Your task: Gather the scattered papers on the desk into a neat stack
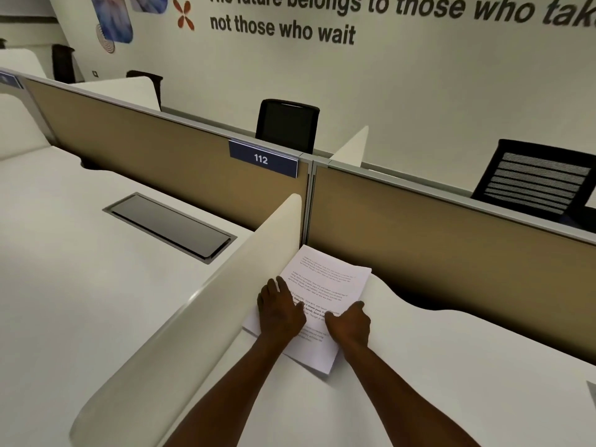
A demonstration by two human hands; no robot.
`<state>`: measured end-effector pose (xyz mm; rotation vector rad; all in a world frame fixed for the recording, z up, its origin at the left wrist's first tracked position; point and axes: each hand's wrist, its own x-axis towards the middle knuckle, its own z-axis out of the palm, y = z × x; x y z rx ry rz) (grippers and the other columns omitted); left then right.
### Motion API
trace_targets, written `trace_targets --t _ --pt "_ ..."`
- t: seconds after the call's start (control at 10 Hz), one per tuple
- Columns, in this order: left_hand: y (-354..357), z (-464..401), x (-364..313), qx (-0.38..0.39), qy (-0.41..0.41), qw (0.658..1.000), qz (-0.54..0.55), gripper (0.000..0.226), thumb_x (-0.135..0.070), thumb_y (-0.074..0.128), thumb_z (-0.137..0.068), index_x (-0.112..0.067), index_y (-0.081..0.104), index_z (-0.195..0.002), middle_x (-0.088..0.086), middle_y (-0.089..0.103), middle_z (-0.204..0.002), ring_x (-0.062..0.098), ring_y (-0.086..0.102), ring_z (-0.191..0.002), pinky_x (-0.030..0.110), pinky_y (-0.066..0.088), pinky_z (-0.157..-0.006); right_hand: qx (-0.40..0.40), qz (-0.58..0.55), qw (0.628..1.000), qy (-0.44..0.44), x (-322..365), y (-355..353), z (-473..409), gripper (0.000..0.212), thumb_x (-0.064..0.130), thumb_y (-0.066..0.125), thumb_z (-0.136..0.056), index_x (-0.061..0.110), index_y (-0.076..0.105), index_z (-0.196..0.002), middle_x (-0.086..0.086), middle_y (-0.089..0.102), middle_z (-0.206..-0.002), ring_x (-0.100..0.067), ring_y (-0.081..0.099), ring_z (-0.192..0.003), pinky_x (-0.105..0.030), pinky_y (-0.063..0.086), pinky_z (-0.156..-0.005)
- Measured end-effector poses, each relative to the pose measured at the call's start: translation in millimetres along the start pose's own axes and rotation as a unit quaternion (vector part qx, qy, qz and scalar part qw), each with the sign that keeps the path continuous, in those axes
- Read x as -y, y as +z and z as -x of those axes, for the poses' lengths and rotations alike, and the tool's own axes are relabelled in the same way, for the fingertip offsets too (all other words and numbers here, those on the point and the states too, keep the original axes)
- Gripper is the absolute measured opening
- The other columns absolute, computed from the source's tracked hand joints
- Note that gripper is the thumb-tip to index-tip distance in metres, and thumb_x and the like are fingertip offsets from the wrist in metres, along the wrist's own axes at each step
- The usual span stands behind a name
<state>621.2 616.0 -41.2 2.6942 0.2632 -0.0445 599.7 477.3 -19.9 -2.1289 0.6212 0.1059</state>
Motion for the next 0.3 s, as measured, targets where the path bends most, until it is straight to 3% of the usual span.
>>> trace_targets --t 0.2,0.3 --pt "-1.4 5.6 0.3 -0.009 0.004 1.000 0.005 0.085 -0.045 0.052 -0.095 -0.003 0.010 -0.157 0.017 0.019 -0.163 0.032 0.019 -0.152 0.041 0.015 -0.124 -0.024 0.134 0.991 -0.001 -9.6 -17.2 4.7 0.092 0.059 0.065 -0.083 -0.003 0.034 -0.145 -0.020 0.047 -0.140 -0.034 0.055 -0.124 -0.040 0.051 -0.098" --pt "-5.2 9.0 -4.7 -0.058 0.029 0.998 0.026 0.080 -0.041 0.050 -0.097 -0.005 0.013 -0.157 0.016 0.019 -0.165 0.030 0.015 -0.154 0.040 0.012 -0.125 -0.034 0.157 0.987 -0.018 -19.6 -32.4 5.9 0.094 0.062 0.059 -0.086 0.001 0.029 -0.150 -0.020 0.042 -0.145 -0.034 0.051 -0.129 -0.040 0.049 -0.102"
